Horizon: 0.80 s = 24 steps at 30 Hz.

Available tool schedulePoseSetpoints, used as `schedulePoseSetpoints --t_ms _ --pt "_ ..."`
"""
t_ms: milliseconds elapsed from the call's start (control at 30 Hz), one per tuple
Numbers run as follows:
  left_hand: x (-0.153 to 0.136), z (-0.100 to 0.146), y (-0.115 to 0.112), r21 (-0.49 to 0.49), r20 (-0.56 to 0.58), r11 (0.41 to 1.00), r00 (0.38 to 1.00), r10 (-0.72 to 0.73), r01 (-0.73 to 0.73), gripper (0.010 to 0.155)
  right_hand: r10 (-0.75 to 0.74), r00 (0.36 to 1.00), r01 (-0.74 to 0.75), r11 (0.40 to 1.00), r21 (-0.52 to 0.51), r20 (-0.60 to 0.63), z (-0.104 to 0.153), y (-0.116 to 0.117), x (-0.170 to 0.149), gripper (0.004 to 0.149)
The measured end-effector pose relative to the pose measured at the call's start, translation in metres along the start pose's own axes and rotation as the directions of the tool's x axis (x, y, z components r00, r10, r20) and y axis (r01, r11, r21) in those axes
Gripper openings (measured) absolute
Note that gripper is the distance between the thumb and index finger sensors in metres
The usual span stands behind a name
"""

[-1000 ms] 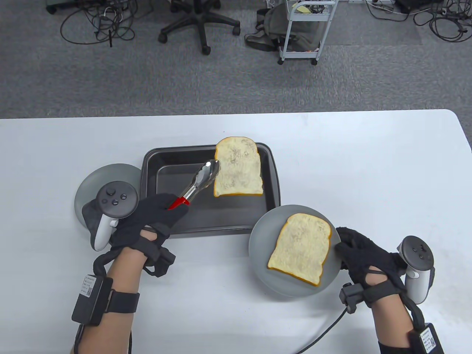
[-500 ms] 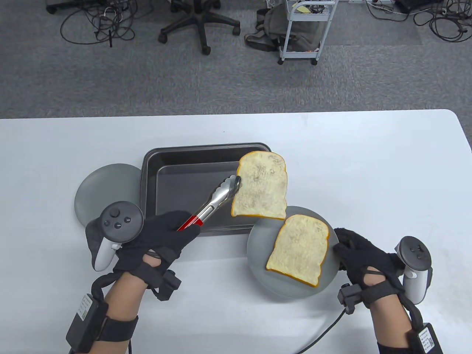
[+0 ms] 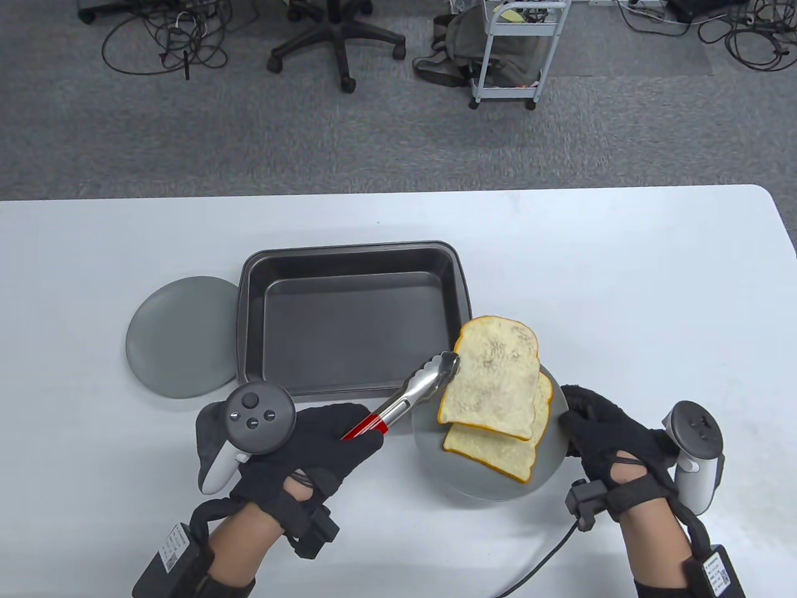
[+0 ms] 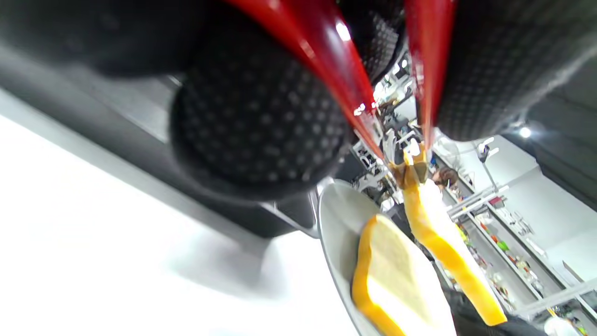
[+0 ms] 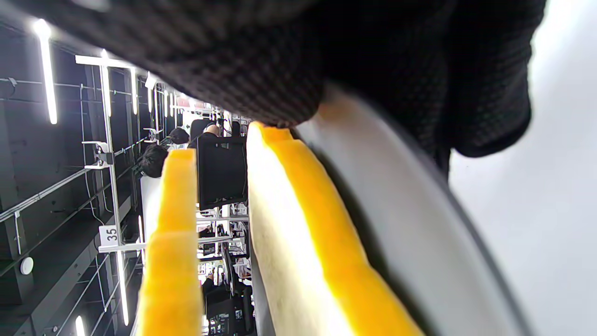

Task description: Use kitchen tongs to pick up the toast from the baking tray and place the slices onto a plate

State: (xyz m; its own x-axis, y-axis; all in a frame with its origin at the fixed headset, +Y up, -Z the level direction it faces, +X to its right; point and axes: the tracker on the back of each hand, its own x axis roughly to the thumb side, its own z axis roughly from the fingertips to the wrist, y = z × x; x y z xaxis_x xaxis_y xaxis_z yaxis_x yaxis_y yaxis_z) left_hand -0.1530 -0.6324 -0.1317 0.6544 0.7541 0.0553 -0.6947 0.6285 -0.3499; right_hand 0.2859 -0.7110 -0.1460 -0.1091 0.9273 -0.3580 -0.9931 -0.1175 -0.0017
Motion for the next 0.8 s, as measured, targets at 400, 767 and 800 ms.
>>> schedulePoseSetpoints --t_ms 400,767,800 --pt "0.013 0.007 -0.017 -0.014 0.015 0.989 0.989 -0.144 0.144 0.066 -0.030 1.000 0.030 1.000 -0.004 -0.003 0.001 -0.001 0.000 0.054" --pt "0.007 0.010 -0.012 0.046 0.007 0.990 0.991 -0.136 0.136 0.079 -0.037 0.999 0.037 0.999 0.009 -0.009 0.001 -0.002 0.000 0.054" --pt "0.006 0.010 -0.011 0.049 0.004 0.989 0.991 -0.137 0.137 0.080 -0.038 0.999 0.038 0.999 0.009 -0.009 0.001 -0.002 0.000 0.054"
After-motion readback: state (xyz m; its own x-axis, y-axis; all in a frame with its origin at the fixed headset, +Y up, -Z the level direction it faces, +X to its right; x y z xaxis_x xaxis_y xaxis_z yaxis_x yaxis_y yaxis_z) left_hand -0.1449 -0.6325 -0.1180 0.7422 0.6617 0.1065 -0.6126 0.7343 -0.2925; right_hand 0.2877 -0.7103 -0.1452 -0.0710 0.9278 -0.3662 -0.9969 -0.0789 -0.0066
